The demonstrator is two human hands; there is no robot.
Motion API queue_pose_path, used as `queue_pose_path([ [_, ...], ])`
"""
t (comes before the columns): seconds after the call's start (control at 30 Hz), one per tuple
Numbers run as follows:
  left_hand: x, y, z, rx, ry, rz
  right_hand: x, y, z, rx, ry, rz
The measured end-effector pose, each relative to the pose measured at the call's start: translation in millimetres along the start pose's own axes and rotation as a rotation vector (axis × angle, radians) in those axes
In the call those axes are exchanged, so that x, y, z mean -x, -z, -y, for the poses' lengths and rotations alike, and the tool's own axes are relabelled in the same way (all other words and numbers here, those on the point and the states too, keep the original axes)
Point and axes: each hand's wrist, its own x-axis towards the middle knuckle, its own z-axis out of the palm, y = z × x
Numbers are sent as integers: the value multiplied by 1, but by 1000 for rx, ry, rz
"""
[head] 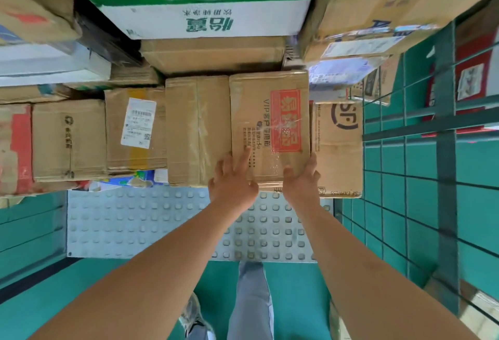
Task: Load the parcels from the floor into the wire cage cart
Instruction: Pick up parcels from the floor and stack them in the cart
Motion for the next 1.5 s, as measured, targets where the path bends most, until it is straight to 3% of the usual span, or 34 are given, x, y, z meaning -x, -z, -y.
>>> queue_pose_path([
  [0.1,-5,8,-1,36,20,62,2,8,5,31,-31,18],
  [0.27,21,28,7,422,10,64,45,23,20,125,-28,-26],
  [0.4,73,44,24,562,-71,74,123,21,21,-142,56,35],
  [0.53,153,70,53,783,-26,148,215,12,14,-310,-29,124],
  [0.77,291,105,123,971,-77,374,399,-2,-10,-696,-130,122],
  [1.0,375,90,152,894,-314,596,508,-10,-72,-1031,-64,-49],
  [1.2,425,69,123,754,-472,721,576,-1,-140,-1296,-50,-277],
  [1.5,501,-12,66,394,-595,820,632,3,-274,-1620,-205,-582],
])
